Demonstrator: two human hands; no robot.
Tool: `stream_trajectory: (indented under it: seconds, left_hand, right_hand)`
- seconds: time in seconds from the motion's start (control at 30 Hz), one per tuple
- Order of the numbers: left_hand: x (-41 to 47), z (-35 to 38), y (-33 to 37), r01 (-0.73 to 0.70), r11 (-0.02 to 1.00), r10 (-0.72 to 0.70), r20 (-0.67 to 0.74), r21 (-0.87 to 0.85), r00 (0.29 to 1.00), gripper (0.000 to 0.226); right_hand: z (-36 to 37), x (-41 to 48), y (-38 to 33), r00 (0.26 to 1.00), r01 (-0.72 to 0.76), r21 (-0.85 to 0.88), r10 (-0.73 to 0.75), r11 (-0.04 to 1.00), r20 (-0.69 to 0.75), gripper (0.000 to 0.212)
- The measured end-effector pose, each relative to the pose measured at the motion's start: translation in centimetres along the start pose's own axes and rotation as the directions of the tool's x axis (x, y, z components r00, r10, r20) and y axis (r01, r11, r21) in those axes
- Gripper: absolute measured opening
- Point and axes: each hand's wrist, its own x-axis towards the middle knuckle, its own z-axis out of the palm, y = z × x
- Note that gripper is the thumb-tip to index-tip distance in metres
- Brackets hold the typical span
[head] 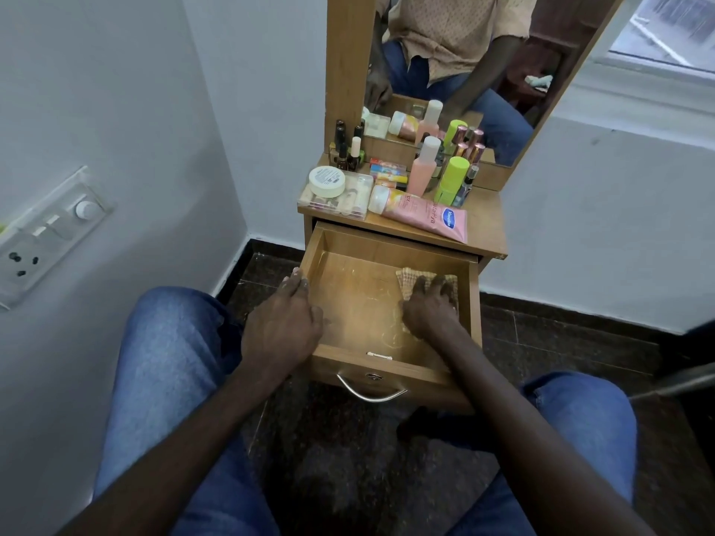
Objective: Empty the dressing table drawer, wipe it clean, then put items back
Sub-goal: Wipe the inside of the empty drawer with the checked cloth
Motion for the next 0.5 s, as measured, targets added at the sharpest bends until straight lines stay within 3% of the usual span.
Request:
stream_trajectory:
  seconds: [0.1, 0.23, 0.4, 0.5]
  left_hand:
    - [0.0, 0.0, 0.0, 0.004, 1.0, -0.005, -0.012, -0.007, 1.0, 0.054]
    - [0.1, -0.1, 0.3, 0.008, 1.0, -0.008, -0.022, -0.009, 1.0, 0.054]
    - [0.0, 0.1, 0.1, 0.003, 1.0, -0.003, -0.024, -0.003, 1.0, 0.054]
    - [0.2, 0.0, 0.3, 0.011, 1.0, -0.012, -0.029, -0.013, 1.0, 0.054]
  right_hand:
    - [-0.1, 0.0, 0.6, 0.998, 0.054, 0.009, -0.053, 0.999, -0.04, 0.069]
    - [0.5, -0.6, -0.6, 0.998, -0.003, -0.039, 0.005, 0.999, 0.058, 0.067]
    - [-0.6, -0.1, -0.3, 0.999, 0.035, 0.014, -0.035, 0.999, 0.017, 0.067]
    - [-1.0, -0.2, -0.2, 1.0, -0.013, 0.041, 0.012, 0.999, 0.021, 0.065]
